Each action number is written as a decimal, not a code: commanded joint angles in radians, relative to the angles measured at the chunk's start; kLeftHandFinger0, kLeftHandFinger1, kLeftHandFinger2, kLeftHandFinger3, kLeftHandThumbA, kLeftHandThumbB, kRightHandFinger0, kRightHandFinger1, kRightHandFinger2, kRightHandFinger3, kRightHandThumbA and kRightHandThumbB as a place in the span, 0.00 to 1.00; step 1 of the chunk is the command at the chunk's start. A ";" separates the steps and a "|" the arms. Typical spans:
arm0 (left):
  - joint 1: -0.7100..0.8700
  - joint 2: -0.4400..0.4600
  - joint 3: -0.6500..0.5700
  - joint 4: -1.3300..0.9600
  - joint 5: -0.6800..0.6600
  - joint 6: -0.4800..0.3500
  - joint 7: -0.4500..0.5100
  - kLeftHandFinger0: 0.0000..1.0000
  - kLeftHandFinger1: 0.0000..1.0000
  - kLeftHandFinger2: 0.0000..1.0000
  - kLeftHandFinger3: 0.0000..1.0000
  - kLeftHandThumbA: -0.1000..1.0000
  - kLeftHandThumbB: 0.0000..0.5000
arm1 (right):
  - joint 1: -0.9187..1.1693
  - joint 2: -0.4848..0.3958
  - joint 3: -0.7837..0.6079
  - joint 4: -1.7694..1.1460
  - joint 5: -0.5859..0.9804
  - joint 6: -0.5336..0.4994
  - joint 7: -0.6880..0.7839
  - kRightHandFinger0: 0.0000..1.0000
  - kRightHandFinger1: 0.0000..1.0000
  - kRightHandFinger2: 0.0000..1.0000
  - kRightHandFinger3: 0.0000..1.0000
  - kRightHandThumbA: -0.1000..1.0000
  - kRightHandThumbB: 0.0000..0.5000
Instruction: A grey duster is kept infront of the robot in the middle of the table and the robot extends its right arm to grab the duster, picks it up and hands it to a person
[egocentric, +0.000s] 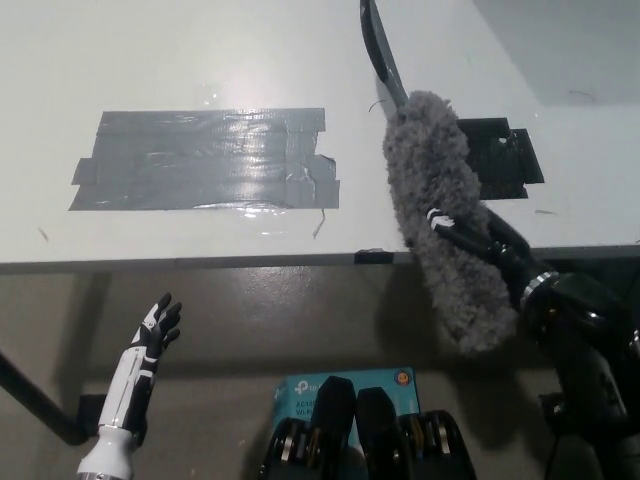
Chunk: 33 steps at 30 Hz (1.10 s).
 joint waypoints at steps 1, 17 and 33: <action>-0.033 0.030 0.001 -0.025 -0.012 -0.036 -0.025 1.00 1.00 1.00 1.00 1.00 0.66 | -0.017 0.106 0.025 -0.357 0.737 0.056 -0.354 0.00 0.38 0.83 1.00 0.00 0.19; -0.034 0.033 0.003 -0.034 -0.019 -0.034 -0.029 1.00 1.00 1.00 1.00 1.00 0.63 | -0.001 0.151 0.021 -0.340 0.797 0.056 -0.453 0.00 0.36 0.78 1.00 0.00 0.16; -0.037 0.034 0.003 -0.036 -0.009 -0.027 -0.024 1.00 1.00 1.00 1.00 1.00 0.66 | -0.019 0.123 0.035 -0.369 0.868 0.056 -0.517 0.00 0.35 0.79 1.00 0.00 0.18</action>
